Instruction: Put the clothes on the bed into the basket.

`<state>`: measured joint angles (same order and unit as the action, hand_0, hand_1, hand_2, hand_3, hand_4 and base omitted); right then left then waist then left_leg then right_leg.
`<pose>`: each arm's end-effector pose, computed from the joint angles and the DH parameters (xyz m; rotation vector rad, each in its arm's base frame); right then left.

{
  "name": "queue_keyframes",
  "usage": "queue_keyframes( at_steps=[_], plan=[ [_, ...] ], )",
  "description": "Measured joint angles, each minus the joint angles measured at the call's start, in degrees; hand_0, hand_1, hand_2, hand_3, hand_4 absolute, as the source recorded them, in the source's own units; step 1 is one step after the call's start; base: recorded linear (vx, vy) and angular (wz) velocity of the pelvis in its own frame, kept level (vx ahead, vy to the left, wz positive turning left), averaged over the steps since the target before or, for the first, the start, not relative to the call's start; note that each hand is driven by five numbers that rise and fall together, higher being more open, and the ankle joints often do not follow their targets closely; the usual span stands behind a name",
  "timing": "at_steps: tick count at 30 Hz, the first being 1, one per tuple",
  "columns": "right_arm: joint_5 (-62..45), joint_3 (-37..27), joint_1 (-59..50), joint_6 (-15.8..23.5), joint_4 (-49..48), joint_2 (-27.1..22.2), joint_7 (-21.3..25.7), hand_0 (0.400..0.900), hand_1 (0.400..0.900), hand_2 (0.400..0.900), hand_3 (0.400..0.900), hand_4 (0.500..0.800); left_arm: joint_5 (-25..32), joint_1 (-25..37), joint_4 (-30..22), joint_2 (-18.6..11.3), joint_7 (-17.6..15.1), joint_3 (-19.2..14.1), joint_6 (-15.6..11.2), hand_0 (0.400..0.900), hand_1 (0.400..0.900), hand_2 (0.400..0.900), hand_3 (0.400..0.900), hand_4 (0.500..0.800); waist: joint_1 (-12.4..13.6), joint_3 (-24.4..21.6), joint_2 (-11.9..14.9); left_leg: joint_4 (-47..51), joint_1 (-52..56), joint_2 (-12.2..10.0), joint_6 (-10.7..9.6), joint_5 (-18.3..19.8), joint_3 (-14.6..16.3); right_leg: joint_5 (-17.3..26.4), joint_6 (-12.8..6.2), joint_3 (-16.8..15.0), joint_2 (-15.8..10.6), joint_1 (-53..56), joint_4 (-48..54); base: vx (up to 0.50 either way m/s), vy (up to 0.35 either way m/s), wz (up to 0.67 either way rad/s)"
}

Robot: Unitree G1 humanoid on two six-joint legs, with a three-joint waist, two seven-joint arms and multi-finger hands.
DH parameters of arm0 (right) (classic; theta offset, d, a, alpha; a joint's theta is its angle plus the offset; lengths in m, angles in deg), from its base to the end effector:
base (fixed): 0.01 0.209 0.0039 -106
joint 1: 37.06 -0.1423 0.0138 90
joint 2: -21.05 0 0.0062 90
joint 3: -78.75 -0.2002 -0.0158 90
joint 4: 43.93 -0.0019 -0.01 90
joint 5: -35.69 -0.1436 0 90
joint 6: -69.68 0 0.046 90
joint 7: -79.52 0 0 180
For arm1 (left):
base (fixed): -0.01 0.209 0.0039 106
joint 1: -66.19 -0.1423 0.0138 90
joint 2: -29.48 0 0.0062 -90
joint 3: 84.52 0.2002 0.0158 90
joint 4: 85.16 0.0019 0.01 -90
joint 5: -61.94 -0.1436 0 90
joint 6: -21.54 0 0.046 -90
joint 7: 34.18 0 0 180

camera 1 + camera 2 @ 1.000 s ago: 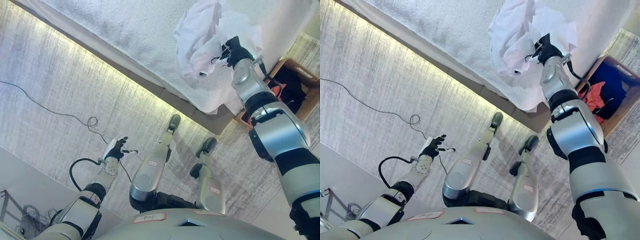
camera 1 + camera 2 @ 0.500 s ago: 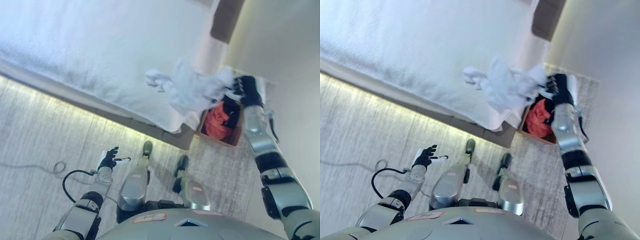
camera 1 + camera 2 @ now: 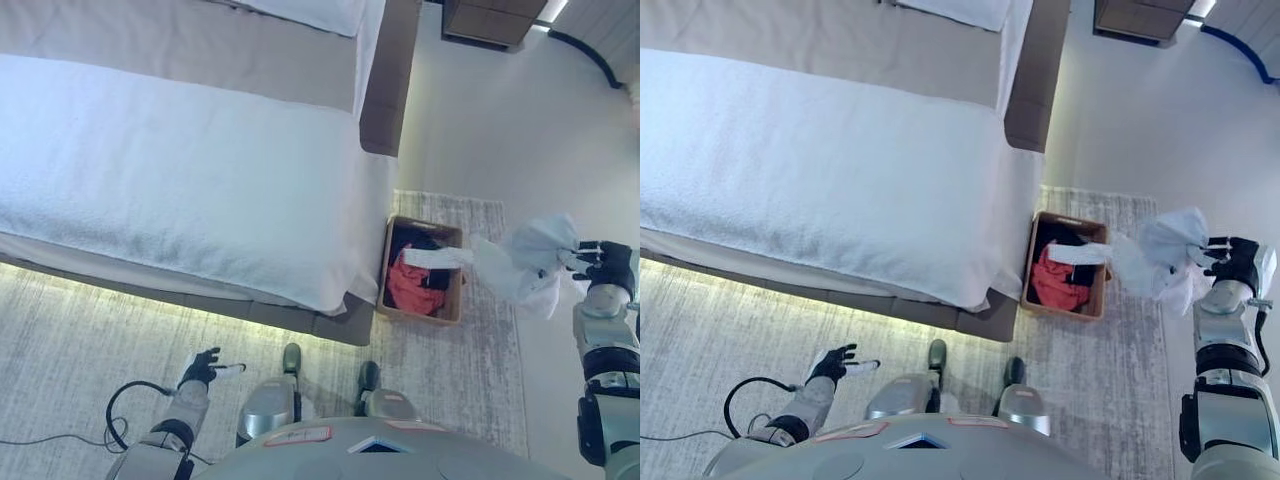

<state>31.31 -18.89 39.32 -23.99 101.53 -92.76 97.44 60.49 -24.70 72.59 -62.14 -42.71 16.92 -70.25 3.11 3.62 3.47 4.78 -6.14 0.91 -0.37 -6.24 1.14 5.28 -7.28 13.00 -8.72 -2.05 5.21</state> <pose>0.1916 -0.3811 0.0046 -0.5619 0.6150 -0.7811 0.0763 0.2482 -0.1296 0.4942 1.1523 0.1146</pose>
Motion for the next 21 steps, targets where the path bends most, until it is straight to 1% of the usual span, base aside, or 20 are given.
queue_keyframes(
  at_steps=[2,3,5,8,11,16,21],
  plan=[
    [-0.4,0.0,0.0,-0.4,0.4,0.0,-0.5,0.400,0.400,0.400,0.400,0.500,0.0,-0.4,0.9,0.3,0.4,0.0,0.1,0.900,0.900,0.900,0.900,0.800,-0.5,-0.1,0.1,0.0,0.2,-0.4,-0.1,0.1,0.3,-0.2,0.21,-0.3,0.1,0.0,0.0,0.01,-0.049,-0.16],
    [-0.4,0.0,-0.1,-0.8,-0.4,0.0,-1.2,0.400,0.400,0.400,0.400,0.500,0.0,-0.7,1.0,0.4,0.5,0.0,0.6,0.900,0.900,0.900,0.900,0.800,-0.9,-0.2,0.1,0.1,0.2,-0.5,-0.1,0.1,0.4,-0.2,0.22,-0.4,0.2,0.0,0.0,0.01,-0.043,-0.11],
    [-0.3,0.1,-0.2,-0.9,-2.3,0.0,-1.7,0.400,0.400,0.400,0.400,0.500,-0.2,-0.9,1.2,0.6,0.8,0.0,0.6,0.900,0.900,0.900,0.900,0.800,-1.4,-0.3,-0.2,0.1,0.3,-0.7,-0.1,0.1,0.6,-0.2,0.23,-0.8,0.4,-0.1,0.0,0.01,-0.040,-0.05],
    [-0.3,0.9,-0.6,-1.1,-2.5,0.1,-1.8,0.400,0.400,0.400,0.400,0.500,-0.2,-0.7,1.2,0.9,0.9,0.1,0.6,0.900,0.900,0.900,0.900,0.800,-1.4,-1.3,-0.4,0.2,0.4,-0.9,-0.2,0.1,0.8,-0.2,0.24,-1.0,0.9,0.0,0.0,0.01,-0.039,-0.04],
    [-0.3,3.6,-2.3,-1.2,-2.3,0.1,-2.2,0.400,0.400,0.400,0.400,0.500,-0.2,-0.4,1.2,0.9,0.9,0.4,0.6,0.900,0.900,0.900,0.900,0.800,-1.4,-1.5,-0.6,0.2,0.7,-1.0,-0.2,0.2,1.3,-0.2,0.25,-1.5,1.0,0.0,0.0,0.01,-0.037,-0.04],
    [-0.5,7.2,-7.4,-1.3,3.4,0.1,-3.3,0.400,0.400,0.400,0.400,0.500,-0.2,0.0,1.2,0.9,0.9,1.2,0.5,0.900,0.900,0.900,0.900,0.800,-1.3,-1.9,-0.8,0.1,0.8,-1.1,-0.2,0.1,1.3,-0.1,0.26,-1.6,1.0,0.0,0.0,0.00,-0.007,0.00],
    [-0.7,8.5,-8.8,-1.3,3.5,0.2,-4.7,0.400,0.400,0.400,0.400,0.500,-0.2,-0.4,1.4,1.0,1.1,2.0,0.6,0.900,0.900,0.900,0.900,0.800,-1.2,-1.9,-0.9,0.0,1.0,-1.1,-0.2,0.1,1.3,0.1,0.36,-1.6,1.0,0.2,0.0,0.00,0.000,0.00]
  ],
)
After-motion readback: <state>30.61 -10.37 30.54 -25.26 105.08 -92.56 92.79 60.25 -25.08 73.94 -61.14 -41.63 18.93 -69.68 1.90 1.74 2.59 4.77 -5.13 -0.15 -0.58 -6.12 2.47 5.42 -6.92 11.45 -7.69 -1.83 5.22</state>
